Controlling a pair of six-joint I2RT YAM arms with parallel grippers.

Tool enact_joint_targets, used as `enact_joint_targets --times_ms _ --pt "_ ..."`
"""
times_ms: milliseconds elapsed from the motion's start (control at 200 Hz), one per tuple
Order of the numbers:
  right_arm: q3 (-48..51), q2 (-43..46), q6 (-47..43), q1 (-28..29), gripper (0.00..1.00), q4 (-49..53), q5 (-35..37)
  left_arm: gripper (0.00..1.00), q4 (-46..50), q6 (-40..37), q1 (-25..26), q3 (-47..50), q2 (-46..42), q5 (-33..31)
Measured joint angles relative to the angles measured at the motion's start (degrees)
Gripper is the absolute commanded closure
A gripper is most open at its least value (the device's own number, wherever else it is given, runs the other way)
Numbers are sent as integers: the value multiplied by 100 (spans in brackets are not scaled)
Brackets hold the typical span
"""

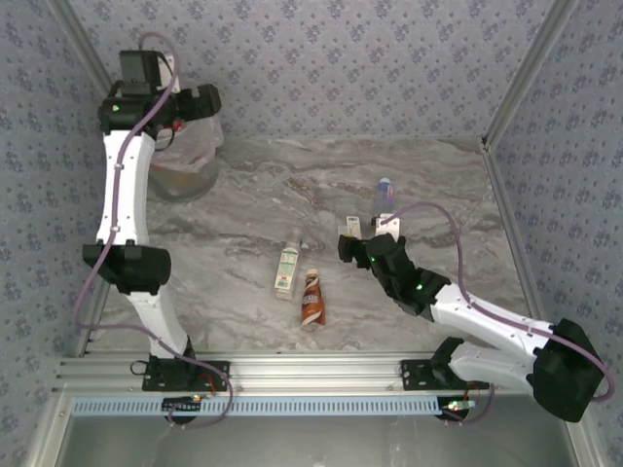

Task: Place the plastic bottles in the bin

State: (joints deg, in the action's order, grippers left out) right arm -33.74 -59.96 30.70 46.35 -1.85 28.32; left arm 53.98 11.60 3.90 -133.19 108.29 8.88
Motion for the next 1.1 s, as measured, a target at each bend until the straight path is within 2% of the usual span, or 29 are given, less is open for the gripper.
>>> enact_joint_targets --times_ms 235,445,1099 --pt "85 103 136 -136 1 44 74 1 -1318 2 669 2798 -1226 -398" --pt "149 105 304 -319 1 55 129 1 -2216 361 1117 4363 -2022 -603" --pt "409 -46 455 -422 1 -531 417 1 -2706 951 2402 6518 -2468 -938"
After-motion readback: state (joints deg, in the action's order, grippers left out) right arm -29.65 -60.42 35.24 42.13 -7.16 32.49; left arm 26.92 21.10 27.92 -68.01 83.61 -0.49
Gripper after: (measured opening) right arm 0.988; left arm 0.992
